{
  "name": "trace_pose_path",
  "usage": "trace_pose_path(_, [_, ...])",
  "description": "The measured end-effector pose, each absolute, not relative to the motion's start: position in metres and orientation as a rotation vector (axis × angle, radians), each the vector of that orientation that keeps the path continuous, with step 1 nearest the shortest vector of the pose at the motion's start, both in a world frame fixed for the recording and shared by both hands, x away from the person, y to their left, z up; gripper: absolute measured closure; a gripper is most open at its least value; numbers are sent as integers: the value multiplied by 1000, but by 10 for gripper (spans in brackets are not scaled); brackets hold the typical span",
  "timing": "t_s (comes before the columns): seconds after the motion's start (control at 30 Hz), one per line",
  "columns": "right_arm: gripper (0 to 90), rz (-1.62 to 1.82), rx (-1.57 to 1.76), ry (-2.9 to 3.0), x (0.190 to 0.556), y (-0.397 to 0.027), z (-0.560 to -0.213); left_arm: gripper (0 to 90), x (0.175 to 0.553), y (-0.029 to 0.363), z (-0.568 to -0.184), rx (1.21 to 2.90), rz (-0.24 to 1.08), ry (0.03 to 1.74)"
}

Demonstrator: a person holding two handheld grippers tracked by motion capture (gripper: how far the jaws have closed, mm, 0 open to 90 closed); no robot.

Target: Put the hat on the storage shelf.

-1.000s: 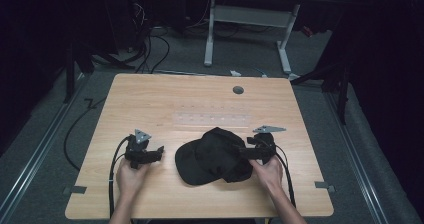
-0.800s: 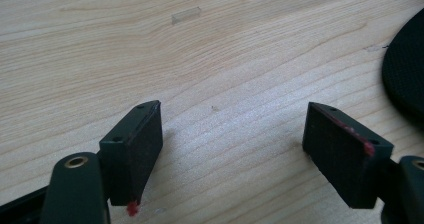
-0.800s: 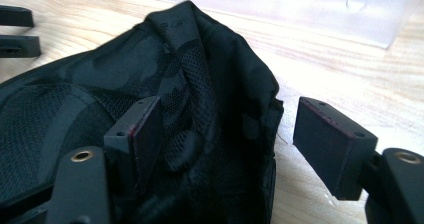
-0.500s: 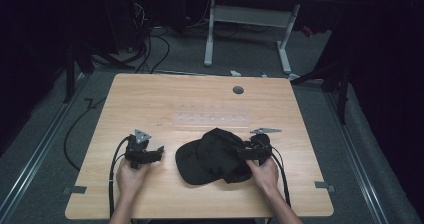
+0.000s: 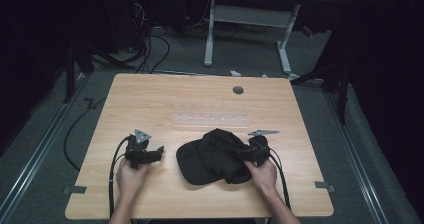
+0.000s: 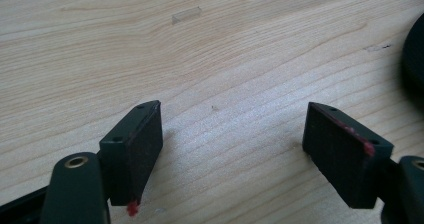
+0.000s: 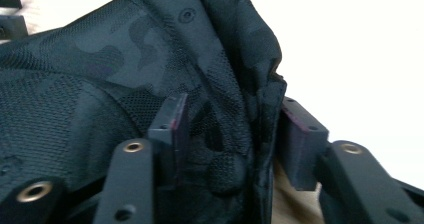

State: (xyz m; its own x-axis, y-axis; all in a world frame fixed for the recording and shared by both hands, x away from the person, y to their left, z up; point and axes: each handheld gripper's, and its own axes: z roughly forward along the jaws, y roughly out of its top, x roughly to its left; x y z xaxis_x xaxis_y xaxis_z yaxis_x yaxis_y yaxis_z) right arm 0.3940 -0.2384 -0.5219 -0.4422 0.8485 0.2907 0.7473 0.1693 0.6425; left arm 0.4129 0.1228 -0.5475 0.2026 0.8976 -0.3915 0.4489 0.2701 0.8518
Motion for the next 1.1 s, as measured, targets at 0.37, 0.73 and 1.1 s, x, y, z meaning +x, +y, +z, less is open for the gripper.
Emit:
trace_pose_path(0.37, [679,1148,1556,2316,393,-239,-522,244,413,123,-548,1350,505,1421])
trace_pose_path(0.73, [716,1156,1514,2305,391,-241,-518,244,413,123,-548,1351,505,1420])
trace_pose_path(1.1, [729,1160,1492,2288,387,-245,-510,244,413,123,-547,1350,505,1420])
